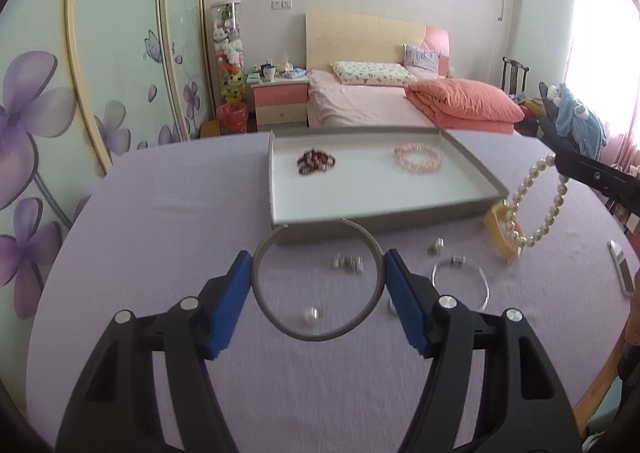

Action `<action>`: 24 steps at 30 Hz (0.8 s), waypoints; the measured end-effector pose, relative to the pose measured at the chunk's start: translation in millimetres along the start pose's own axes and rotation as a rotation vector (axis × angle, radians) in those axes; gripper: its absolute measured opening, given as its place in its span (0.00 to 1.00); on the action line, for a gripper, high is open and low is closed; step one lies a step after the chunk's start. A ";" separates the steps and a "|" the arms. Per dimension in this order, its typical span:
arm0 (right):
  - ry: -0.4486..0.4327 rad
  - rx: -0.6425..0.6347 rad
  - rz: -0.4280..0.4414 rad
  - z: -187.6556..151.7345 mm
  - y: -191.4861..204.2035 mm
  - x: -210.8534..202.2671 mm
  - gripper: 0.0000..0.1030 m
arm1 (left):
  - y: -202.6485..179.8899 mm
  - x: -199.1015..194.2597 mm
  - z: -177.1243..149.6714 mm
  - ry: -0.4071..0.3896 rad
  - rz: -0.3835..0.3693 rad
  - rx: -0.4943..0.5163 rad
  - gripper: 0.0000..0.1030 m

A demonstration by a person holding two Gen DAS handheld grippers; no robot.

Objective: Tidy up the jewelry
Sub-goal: 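Carry both into the tray and open the right then the left gripper to release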

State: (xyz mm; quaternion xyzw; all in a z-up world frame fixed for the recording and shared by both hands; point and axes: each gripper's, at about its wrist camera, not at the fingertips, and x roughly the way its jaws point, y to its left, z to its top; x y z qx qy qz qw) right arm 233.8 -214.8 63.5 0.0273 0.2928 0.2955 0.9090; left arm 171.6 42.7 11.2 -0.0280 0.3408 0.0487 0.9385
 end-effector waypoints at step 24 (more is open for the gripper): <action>0.192 0.080 -0.062 70.7 -53.2 162.6 0.09 | 9.3 136.9 99.7 0.047 0.009 -0.011 0.65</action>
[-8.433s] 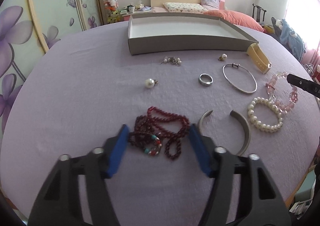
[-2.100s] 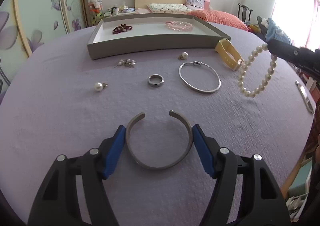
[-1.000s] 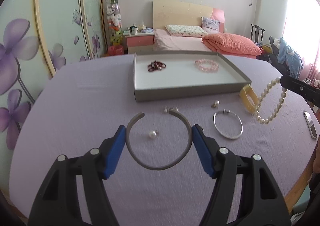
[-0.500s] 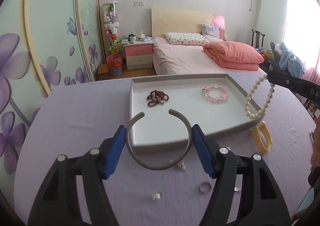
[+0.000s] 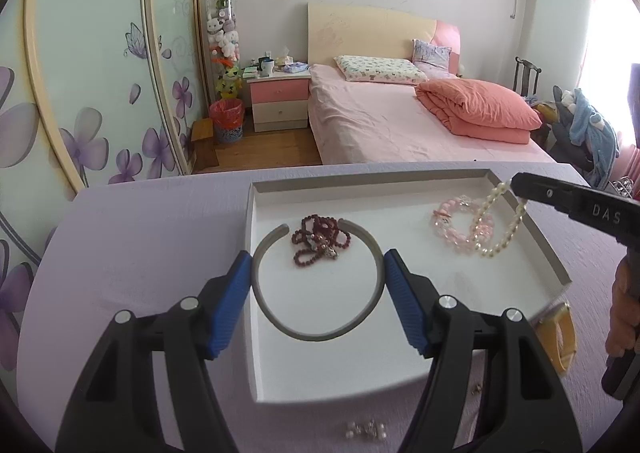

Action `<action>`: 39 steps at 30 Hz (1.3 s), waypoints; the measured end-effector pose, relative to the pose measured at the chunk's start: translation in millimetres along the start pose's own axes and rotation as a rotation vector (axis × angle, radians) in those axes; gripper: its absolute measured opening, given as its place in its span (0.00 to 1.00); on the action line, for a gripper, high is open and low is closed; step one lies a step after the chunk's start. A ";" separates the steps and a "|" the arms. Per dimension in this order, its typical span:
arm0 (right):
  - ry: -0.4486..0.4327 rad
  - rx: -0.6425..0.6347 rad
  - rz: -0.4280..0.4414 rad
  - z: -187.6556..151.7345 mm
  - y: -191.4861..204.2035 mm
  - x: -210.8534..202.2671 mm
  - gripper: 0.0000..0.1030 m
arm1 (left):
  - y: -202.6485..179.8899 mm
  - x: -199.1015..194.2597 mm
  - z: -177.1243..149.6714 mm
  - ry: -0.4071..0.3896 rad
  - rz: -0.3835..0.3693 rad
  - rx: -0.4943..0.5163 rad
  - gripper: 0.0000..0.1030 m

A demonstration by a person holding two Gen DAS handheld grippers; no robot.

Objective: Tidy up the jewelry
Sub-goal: 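Carry both into the tray and open the right then the left gripper to release, then lower the right gripper onto the thin silver wire bangle and grasp it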

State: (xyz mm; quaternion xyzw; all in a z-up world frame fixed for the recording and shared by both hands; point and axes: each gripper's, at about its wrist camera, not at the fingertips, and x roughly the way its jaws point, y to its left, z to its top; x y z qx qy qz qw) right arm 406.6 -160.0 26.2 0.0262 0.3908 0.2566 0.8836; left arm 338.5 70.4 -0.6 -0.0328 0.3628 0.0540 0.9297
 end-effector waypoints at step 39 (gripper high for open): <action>0.007 0.046 -0.128 -23.3 -61.5 4.2 0.45 | -23.4 57.2 17.3 0.053 0.004 0.011 0.77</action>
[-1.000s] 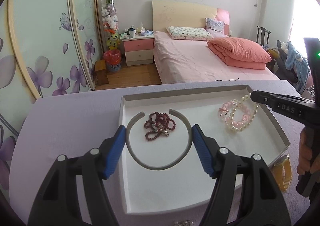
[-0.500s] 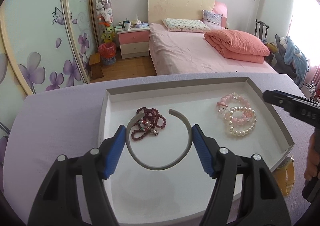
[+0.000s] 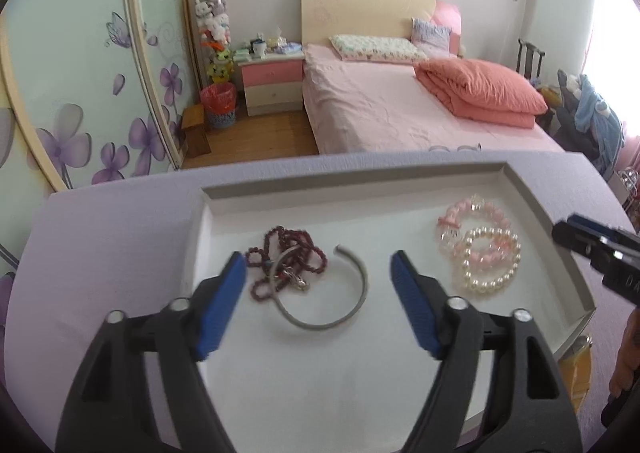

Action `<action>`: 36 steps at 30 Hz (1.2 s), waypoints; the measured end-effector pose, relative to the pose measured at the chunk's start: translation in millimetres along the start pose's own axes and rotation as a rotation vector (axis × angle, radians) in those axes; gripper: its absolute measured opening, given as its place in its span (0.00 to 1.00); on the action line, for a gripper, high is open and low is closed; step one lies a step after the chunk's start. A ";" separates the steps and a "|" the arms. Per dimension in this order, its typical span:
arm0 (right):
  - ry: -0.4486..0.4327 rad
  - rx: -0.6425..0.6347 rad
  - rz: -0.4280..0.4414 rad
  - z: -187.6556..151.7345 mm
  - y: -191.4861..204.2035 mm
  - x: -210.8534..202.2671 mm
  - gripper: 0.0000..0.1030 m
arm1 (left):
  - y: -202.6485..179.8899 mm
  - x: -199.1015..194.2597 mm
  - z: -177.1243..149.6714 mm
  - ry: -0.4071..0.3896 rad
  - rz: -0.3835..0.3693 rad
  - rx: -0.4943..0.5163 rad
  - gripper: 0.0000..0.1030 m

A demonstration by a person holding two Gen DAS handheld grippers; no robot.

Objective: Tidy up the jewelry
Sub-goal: 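Lower the right gripper onto the thin silver wire bangle and grasp it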

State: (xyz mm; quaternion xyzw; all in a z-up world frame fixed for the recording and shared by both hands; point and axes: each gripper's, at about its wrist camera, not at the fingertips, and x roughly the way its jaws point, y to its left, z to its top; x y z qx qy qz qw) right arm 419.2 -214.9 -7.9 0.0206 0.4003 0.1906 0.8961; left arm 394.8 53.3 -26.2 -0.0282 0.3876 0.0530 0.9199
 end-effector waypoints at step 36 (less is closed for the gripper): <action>0.042 -0.162 0.067 -164.0 76.4 -92.6 0.80 | 66.7 -184.8 -164.3 -0.163 0.027 -0.053 0.96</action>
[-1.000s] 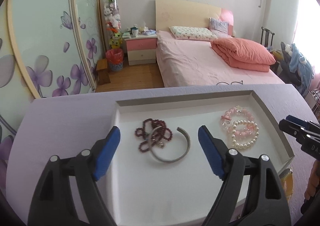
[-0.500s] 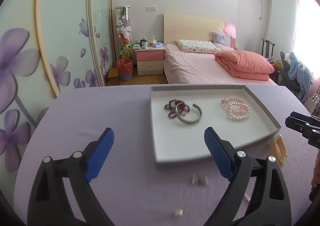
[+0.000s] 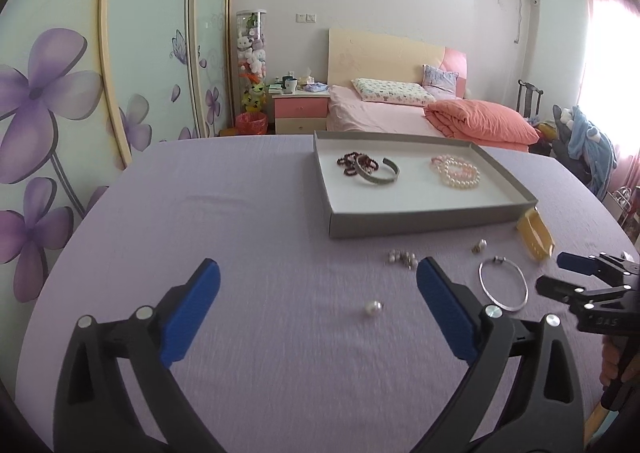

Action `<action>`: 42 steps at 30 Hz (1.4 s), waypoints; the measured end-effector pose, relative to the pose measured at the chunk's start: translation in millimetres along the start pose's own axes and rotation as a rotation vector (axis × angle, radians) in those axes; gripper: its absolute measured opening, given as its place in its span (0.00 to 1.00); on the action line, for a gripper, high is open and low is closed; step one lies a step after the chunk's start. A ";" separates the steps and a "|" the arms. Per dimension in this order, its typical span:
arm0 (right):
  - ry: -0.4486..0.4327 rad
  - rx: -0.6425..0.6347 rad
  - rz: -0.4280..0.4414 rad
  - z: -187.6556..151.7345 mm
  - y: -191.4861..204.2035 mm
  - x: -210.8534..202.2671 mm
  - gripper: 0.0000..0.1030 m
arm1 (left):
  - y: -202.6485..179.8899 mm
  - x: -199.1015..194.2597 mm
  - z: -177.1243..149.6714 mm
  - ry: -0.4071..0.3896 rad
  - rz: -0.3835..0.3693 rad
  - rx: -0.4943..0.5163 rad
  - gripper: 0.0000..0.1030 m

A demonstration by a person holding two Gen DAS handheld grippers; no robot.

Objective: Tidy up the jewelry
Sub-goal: 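Lower the right gripper onto the thin silver wire bangle and grasp it, then close the left gripper on the pearl earring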

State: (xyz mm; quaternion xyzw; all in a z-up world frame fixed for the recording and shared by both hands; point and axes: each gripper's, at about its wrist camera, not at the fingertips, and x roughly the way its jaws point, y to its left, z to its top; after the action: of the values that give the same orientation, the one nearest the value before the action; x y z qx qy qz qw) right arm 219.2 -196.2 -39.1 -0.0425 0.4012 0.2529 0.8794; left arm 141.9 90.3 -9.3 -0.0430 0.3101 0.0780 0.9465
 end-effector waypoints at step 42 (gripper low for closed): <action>0.073 -0.023 -0.045 -8.6 11.9 18.7 0.68 | -18.7 25.7 -27.3 0.128 -0.038 0.088 0.96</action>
State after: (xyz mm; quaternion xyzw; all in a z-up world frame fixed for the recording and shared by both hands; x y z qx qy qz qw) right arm 217.9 -180.6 -56.9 -0.0706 0.4292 0.2360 0.8690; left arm 149.7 71.4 -45.9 -0.0123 0.3724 0.0434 0.9270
